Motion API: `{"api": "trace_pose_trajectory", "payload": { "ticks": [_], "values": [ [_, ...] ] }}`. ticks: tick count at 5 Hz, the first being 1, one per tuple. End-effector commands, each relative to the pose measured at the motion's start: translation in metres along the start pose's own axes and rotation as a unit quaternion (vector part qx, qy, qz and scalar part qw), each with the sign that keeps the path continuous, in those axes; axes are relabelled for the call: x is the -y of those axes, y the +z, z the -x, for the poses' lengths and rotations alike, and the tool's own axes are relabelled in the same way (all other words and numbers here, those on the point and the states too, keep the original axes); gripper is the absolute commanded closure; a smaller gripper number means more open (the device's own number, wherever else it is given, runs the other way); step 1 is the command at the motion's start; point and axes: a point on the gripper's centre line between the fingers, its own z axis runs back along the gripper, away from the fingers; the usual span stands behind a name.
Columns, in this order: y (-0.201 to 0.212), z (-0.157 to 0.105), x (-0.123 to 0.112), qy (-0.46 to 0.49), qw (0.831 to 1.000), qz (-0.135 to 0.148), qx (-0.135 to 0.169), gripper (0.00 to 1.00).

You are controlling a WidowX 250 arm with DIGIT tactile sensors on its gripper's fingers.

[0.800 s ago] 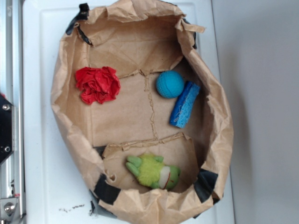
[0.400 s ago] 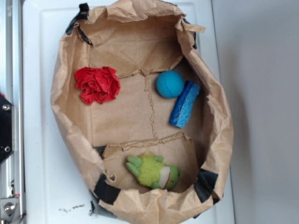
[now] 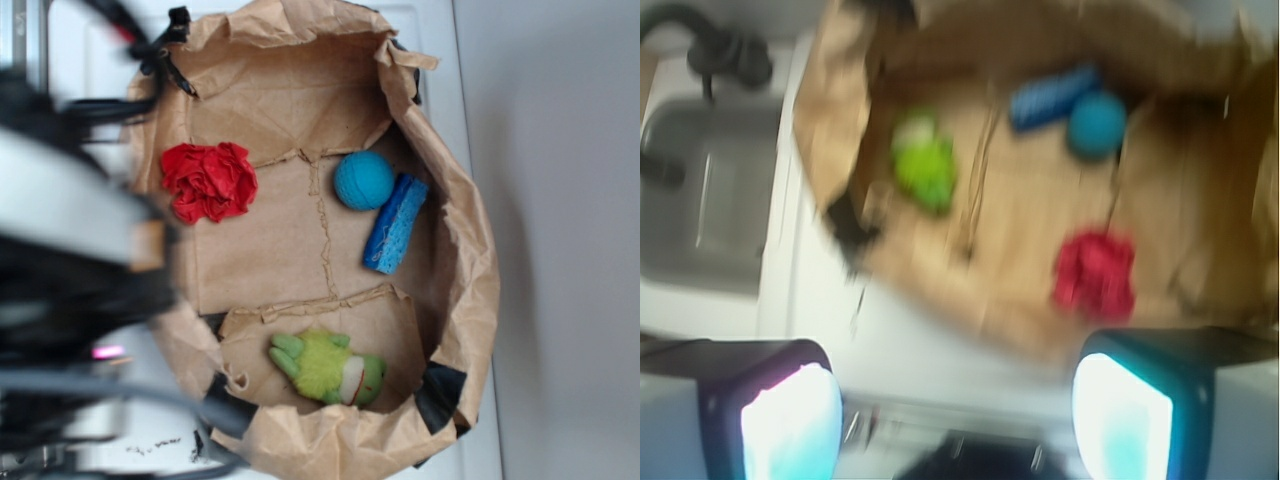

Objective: Grab the red paper.

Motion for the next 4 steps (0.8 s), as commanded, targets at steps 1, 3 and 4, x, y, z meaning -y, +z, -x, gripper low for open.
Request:
{"api": "trace_pose_trajectory", "payload": {
  "ticks": [1, 3, 4],
  "values": [
    [0.012, -0.005, -0.002, 0.003, 1.0, -0.001, 0.024, 0.0],
    [-0.017, -0.033, -0.022, 0.001, 1.0, 0.01, 0.014, 0.0],
    [-0.026, -0.05, -0.039, 0.013, 0.999, 0.028, 0.028, 0.0]
  ]
}}
